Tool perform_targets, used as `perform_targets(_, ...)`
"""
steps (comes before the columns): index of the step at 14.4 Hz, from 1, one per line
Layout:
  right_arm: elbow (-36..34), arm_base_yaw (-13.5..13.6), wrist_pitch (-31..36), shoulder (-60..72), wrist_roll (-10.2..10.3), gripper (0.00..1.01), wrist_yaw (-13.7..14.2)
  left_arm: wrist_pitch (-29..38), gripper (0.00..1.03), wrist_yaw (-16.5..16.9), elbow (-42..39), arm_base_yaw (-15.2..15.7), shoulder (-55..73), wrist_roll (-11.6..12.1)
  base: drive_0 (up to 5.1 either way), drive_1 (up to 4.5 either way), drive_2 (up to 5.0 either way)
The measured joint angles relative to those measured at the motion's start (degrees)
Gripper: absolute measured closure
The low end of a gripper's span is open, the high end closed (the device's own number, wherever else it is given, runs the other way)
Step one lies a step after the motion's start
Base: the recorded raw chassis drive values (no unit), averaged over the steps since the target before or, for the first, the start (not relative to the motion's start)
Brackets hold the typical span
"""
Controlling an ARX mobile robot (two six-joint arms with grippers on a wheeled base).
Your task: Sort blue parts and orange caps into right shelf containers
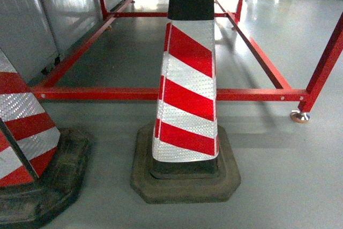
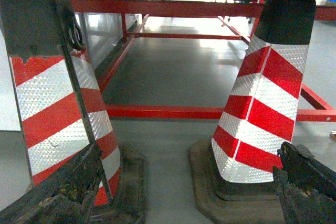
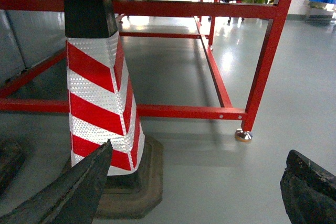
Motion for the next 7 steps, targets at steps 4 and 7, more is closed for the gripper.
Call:
perform_targets(4, 0.0, 0.0, 0.0, 0.0, 0.0, 0.03, 0.0, 0.0, 0.05, 0.0, 0.0, 0.0, 0.0, 0.0, 0.0, 0.00, 0.0)
perform_targets(7, 0.0, 0.0, 0.0, 0.0, 0.0, 0.03, 0.0, 0.0, 0.05, 0.0, 0.0, 0.0, 0.0, 0.0, 0.0, 0.00, 0.0)
